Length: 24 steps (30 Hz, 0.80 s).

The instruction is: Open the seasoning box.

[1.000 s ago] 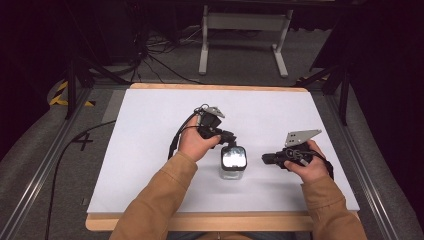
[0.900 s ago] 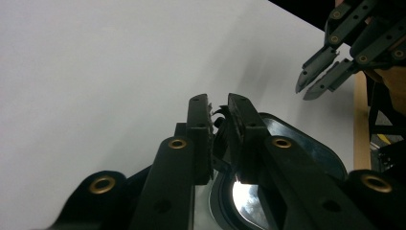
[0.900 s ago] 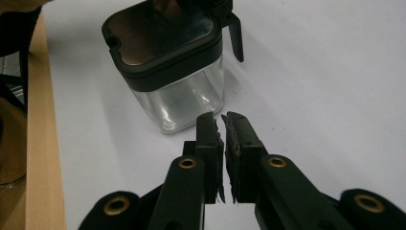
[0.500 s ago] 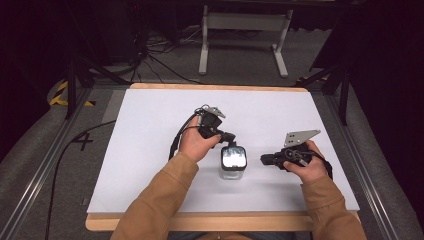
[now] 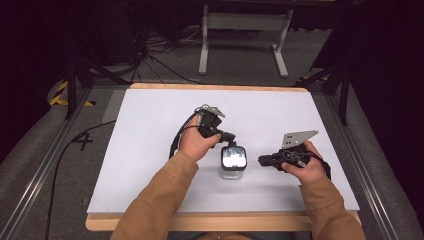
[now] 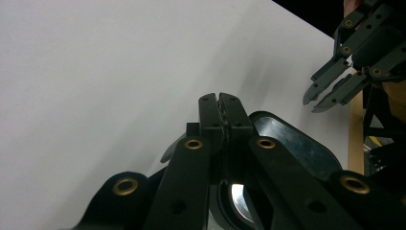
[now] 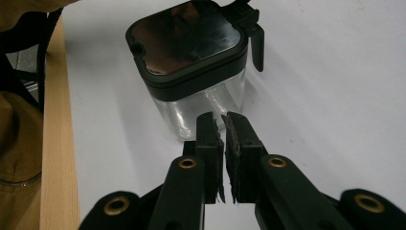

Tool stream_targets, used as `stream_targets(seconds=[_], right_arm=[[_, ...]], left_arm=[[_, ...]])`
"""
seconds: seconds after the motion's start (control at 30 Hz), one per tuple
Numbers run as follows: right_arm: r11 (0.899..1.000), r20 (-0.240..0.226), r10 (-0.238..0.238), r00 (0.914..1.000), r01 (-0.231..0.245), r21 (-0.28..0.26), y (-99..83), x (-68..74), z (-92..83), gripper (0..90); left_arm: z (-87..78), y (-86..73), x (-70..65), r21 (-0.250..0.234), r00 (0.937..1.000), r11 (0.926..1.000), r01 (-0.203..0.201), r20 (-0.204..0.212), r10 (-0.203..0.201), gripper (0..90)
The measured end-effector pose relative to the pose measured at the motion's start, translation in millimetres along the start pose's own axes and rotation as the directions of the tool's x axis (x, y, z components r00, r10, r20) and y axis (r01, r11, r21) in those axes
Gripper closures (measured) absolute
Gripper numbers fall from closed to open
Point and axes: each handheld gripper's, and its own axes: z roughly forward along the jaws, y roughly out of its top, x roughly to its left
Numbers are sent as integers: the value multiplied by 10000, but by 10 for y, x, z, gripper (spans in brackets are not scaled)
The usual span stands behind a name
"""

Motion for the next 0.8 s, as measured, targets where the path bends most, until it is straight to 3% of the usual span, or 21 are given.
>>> stream_targets(seconds=[0.4,0.8], right_arm=[[9987,-604,-458,9971,445,-230,118,123,-70,897],[9957,-1235,-824,9889,870,325,198,267,72,898]], left_arm=[[6,4,23,-32,9998,9999,114,141,-114,895],[7,18,26,62,9998,9999,143,122,-144,895]])
